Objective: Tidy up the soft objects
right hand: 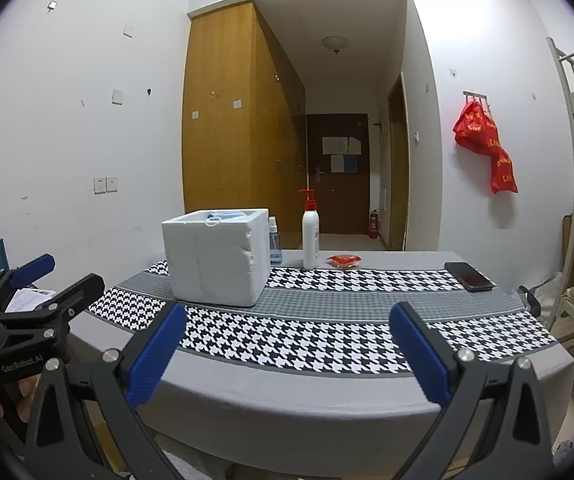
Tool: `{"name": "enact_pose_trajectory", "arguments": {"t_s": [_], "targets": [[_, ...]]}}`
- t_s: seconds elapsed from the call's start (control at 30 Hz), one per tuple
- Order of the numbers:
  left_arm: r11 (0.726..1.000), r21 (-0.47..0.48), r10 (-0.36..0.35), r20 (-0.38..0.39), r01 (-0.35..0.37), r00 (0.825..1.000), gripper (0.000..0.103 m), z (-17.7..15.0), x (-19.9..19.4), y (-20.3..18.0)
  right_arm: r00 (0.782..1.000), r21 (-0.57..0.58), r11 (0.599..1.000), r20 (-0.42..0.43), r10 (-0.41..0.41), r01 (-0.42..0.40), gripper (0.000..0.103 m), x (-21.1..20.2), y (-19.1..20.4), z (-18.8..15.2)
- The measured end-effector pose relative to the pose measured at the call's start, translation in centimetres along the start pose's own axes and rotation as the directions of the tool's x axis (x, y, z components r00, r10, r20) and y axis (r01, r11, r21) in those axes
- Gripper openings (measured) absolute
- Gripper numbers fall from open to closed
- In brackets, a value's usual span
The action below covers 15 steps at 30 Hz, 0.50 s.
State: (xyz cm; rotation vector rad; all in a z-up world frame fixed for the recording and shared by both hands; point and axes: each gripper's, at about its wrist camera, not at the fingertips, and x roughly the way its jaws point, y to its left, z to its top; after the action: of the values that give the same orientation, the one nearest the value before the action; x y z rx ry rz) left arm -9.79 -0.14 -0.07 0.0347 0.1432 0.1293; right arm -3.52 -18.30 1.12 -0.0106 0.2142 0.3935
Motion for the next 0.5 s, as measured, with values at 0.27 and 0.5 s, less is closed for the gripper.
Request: {"name": "enact_pose_trajectory", "arguments": {"t_s": [0.27, 0.5], "targets": [[1.0, 0.003, -0.001, 0.001, 0.001, 1.0, 0.102, -0.27, 0.01, -0.11, 1.0, 0.0, 1.0, -0.007, 0.0, 0.0, 0.103, 0.24, -0.15, -0.25], [1.0, 0.005, 0.002, 0.001, -0.002, 1.0, 0.102, -0.31, -0.07, -0.07, 1.0, -0.003, 1.0, -0.005, 0.004, -0.004, 0.103, 0.25, -0.08, -0.31]]}}
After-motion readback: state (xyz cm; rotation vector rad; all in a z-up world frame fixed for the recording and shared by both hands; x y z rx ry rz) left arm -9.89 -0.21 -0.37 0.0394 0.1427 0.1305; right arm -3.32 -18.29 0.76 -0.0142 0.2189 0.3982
